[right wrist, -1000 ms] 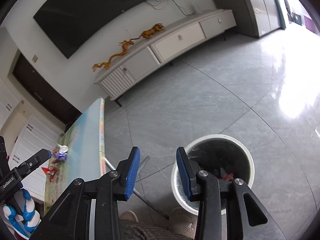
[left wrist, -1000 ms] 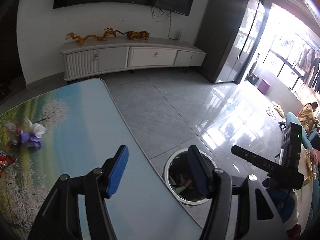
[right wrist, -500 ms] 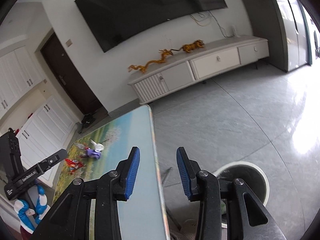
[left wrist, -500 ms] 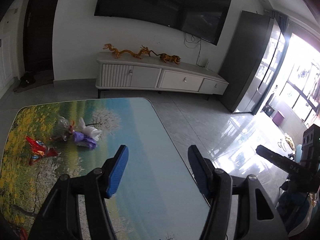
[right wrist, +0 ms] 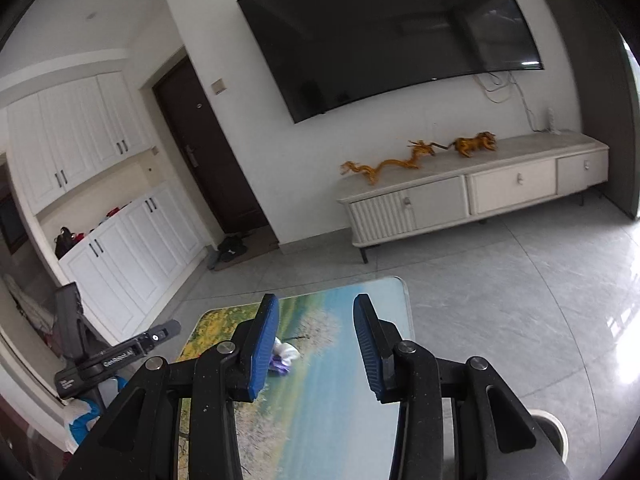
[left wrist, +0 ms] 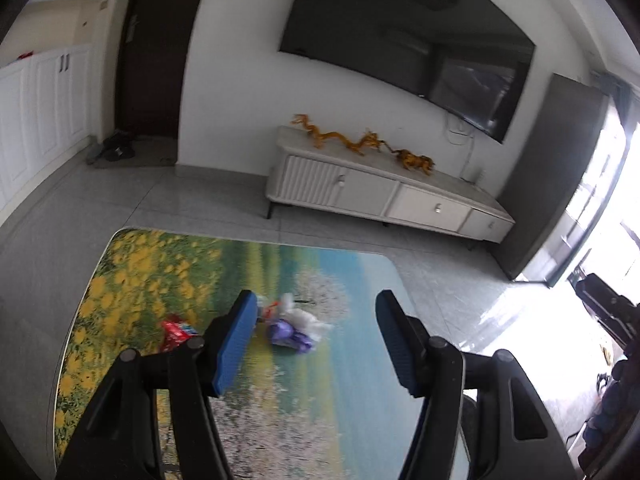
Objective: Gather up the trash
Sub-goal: 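Move both tools back over the remaining wrappers on the table, then grasp the red chip bag with the left tool while the right tool grasps the white plastic bag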
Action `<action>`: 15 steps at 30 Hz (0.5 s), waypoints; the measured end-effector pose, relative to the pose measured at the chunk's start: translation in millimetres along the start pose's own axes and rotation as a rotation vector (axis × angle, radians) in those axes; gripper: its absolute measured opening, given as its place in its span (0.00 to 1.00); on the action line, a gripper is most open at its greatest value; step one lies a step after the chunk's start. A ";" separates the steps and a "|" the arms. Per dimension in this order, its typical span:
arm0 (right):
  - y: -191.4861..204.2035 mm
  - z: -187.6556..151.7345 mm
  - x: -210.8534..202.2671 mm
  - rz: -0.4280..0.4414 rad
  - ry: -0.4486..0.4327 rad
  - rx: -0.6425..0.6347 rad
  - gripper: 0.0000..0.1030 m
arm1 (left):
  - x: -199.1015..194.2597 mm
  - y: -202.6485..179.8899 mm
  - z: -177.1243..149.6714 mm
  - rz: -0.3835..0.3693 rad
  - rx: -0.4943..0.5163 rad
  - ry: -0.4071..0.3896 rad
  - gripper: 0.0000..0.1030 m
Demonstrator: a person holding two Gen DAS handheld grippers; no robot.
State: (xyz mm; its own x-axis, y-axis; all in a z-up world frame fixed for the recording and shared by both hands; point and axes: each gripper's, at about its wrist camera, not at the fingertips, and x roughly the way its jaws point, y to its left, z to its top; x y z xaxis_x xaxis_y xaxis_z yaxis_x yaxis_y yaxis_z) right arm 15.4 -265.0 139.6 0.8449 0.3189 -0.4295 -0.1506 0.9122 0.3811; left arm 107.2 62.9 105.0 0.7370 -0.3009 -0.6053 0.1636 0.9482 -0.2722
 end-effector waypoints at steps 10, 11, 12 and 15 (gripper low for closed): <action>29.5 -27.1 125.2 0.073 0.170 -0.047 0.45 | 71.0 86.0 -26.2 0.200 -0.159 0.089 0.58; 31.8 -34.0 142.3 0.079 0.196 -0.050 0.46 | 79.4 91.5 -30.0 0.226 -0.165 0.096 0.58; 32.4 -38.4 153.3 0.084 0.214 -0.051 0.46 | 86.2 95.5 -33.3 0.251 -0.165 0.100 0.58; 32.4 -55.3 191.9 0.101 0.270 -0.049 0.47 | 104.6 107.1 -42.4 0.309 -0.181 0.107 0.58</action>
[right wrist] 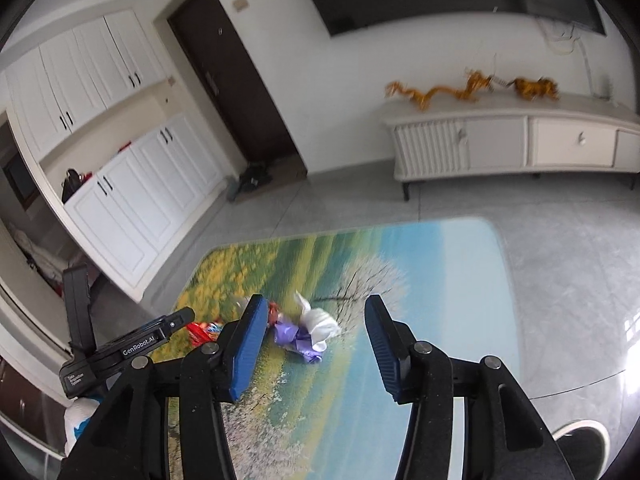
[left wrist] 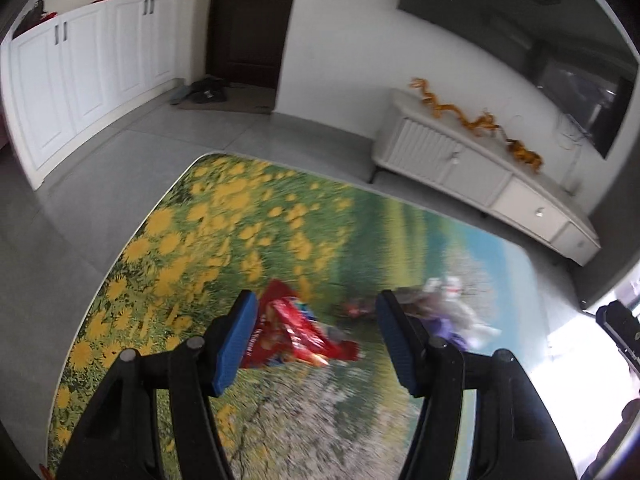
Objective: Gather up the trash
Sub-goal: 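Grasp the red chip bag with the left tool while the right tool grasps the white plastic bag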
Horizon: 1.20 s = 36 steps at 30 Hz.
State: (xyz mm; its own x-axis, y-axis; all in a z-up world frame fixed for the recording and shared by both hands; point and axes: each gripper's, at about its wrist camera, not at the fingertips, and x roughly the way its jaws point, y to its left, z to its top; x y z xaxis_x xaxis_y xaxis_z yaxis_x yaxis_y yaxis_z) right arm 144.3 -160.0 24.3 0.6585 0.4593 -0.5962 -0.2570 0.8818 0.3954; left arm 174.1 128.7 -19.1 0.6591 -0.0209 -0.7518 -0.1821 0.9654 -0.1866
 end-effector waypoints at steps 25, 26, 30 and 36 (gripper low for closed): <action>-31.4 -39.4 129.0 0.033 0.181 0.037 0.29 | 56.3 26.6 -31.3 -0.056 -0.132 0.038 0.30; -33.5 -40.1 126.7 0.026 0.177 0.040 0.28 | 55.6 26.0 -32.2 -0.065 -0.133 0.039 0.28; -41.8 -44.3 113.6 -0.010 0.163 0.043 0.26 | 52.8 23.9 -36.7 -0.104 -0.139 0.044 0.18; -58.2 -55.8 86.0 -0.080 0.151 0.048 0.25 | 42.4 20.1 -42.4 -0.140 -0.149 0.042 0.11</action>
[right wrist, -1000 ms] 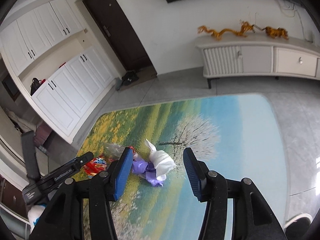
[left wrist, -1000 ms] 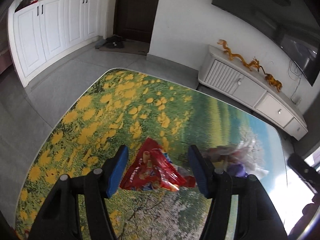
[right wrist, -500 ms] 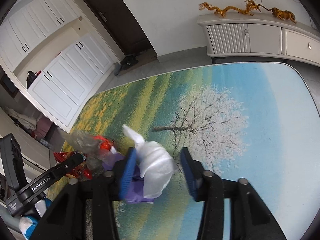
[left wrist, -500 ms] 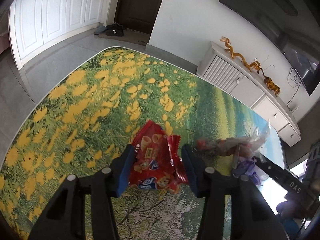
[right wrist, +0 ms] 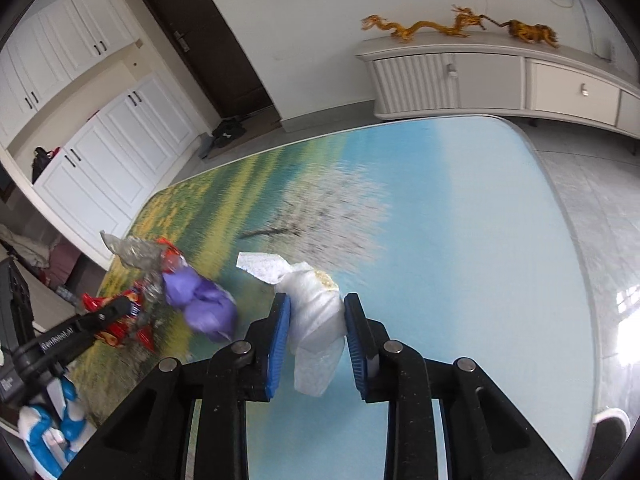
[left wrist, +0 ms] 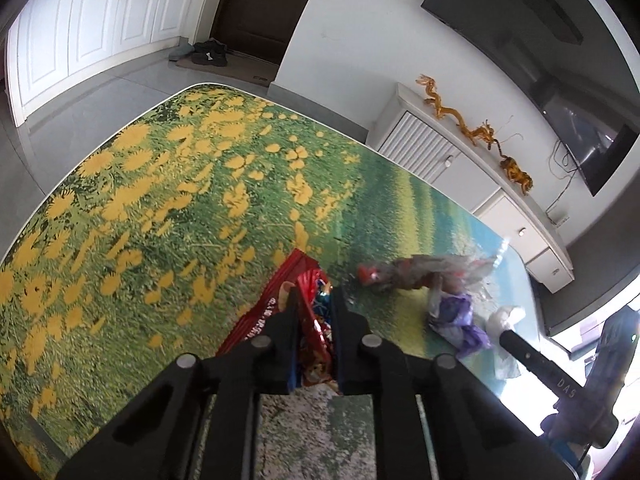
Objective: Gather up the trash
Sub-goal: 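Grasp the red chip bag with the left tool while the right tool grasps the white plastic bag, then carry the red chip bag and white bag over the trash bin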
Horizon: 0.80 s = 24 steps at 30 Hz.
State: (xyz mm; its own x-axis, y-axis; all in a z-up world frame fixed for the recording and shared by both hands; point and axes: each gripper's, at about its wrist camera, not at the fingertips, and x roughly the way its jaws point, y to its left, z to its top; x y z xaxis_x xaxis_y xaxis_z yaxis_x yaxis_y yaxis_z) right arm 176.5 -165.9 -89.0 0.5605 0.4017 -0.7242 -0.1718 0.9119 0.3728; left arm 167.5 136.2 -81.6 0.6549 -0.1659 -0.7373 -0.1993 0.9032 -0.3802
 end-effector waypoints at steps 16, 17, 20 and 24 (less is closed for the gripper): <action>-20.9 -43.7 -98.9 -0.020 -0.108 0.087 0.16 | -76.5 -44.4 -18.2 -0.144 0.097 -0.075 0.07; -20.9 -44.9 -104.6 -0.020 -0.117 0.090 0.15 | -81.1 -48.1 -20.1 -0.151 0.105 -0.080 0.07; -20.6 -53.0 -123.3 -0.022 -0.142 0.093 0.14 | -92.5 -59.7 -27.6 -0.172 0.129 -0.088 0.07; -18.8 -62.3 -141.8 -0.019 -0.166 0.103 0.13 | -104.5 -72.8 -36.6 -0.202 0.156 -0.089 0.07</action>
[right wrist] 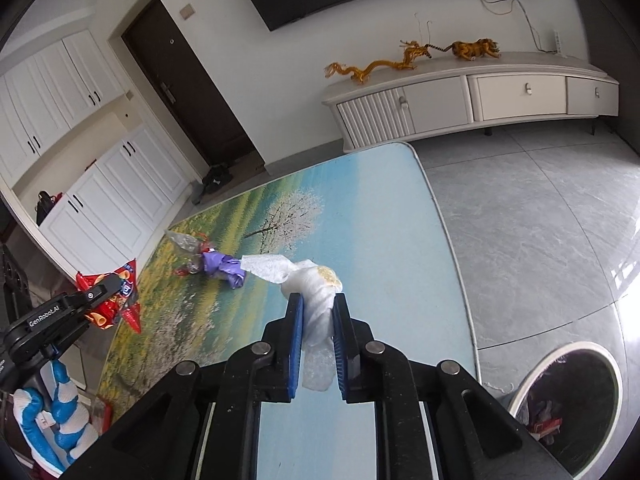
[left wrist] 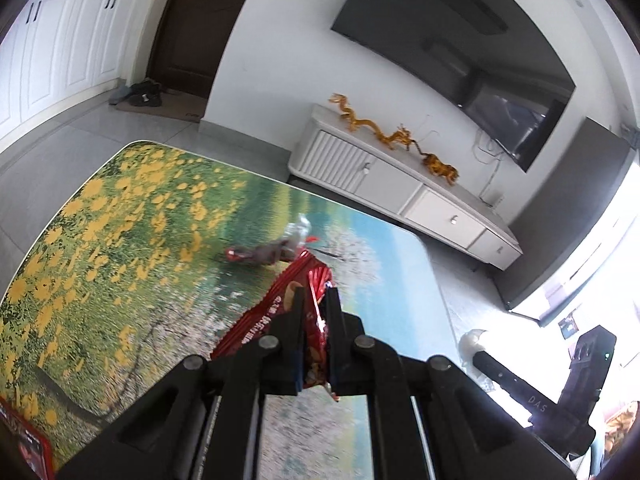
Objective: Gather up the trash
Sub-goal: 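Carry the red chip bag and white bag over the trash bin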
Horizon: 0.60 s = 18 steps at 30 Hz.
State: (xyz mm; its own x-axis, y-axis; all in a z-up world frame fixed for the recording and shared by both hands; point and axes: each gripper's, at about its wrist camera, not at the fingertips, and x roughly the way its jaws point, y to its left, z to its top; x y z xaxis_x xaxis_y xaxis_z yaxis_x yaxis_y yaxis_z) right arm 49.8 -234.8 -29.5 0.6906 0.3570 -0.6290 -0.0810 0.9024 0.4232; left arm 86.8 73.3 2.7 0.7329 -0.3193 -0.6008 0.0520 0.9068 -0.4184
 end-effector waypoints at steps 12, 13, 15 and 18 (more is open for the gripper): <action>-19.6 -8.1 -63.0 -0.012 -0.106 0.056 0.13 | -15.0 -55.8 -12.2 -0.103 0.087 0.016 0.07; -23.7 -8.5 -69.1 -0.018 -0.117 0.063 0.13 | -15.0 -63.0 -13.9 -0.112 0.101 0.021 0.07; -33.8 -9.7 -82.3 -0.031 -0.141 0.083 0.13 | -13.4 -79.2 -18.0 -0.132 0.127 0.031 0.07; -50.2 -12.3 -99.5 -0.066 -0.171 0.108 0.13 | -7.3 -108.3 -26.5 -0.161 0.176 0.056 0.07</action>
State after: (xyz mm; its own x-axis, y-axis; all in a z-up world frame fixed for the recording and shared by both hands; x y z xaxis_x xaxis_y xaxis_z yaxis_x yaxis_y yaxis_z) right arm -23.7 -312.6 3.8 0.8044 0.2438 -0.5418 0.0394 0.8880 0.4582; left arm 57.9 -29.8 34.4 0.6673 -0.4740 -0.5745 0.2860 0.8753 -0.3900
